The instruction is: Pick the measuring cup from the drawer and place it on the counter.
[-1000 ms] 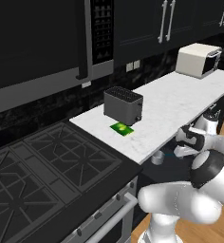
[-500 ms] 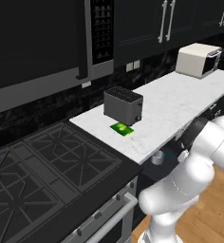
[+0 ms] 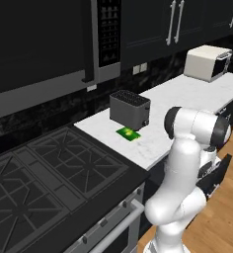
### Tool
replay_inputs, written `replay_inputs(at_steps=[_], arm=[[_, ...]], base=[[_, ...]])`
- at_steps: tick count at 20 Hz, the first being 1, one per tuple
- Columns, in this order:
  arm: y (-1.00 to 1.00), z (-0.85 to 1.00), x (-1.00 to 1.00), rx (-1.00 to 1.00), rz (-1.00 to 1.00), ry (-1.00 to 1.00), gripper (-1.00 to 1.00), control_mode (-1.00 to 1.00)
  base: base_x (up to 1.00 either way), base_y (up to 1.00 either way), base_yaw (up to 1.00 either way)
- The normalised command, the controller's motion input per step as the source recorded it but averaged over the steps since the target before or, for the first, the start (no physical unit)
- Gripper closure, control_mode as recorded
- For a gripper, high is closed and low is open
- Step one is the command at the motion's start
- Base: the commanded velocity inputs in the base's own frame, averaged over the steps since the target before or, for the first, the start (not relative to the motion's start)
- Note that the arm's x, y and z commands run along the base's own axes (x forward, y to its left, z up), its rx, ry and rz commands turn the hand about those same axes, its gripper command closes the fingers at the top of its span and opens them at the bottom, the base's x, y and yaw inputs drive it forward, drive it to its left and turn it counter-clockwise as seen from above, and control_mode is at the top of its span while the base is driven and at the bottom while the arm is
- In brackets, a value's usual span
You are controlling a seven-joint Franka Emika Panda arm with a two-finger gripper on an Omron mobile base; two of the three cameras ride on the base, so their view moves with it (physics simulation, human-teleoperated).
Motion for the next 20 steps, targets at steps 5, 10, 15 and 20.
replay_inputs(at_steps=[5,10,15,20], arm=[[-1.00,-0.10,-1.00,0.17,0.00,0.00,-1.00,-1.00],[-1.00,0.56,-1.00,0.26,0.00,-0.14,-1.00,-1.00],[-0.64,1.00,-0.82,0.23,0.02,-0.13,-1.00,-1.00],[0.06,1.00,0.13,0.09,0.12,-0.09,-1.00,-1.00]], base=[[0.00,0.00,0.00],[0.00,0.00,0.00],[0.00,0.00,0.00],[0.00,0.00,0.00]])
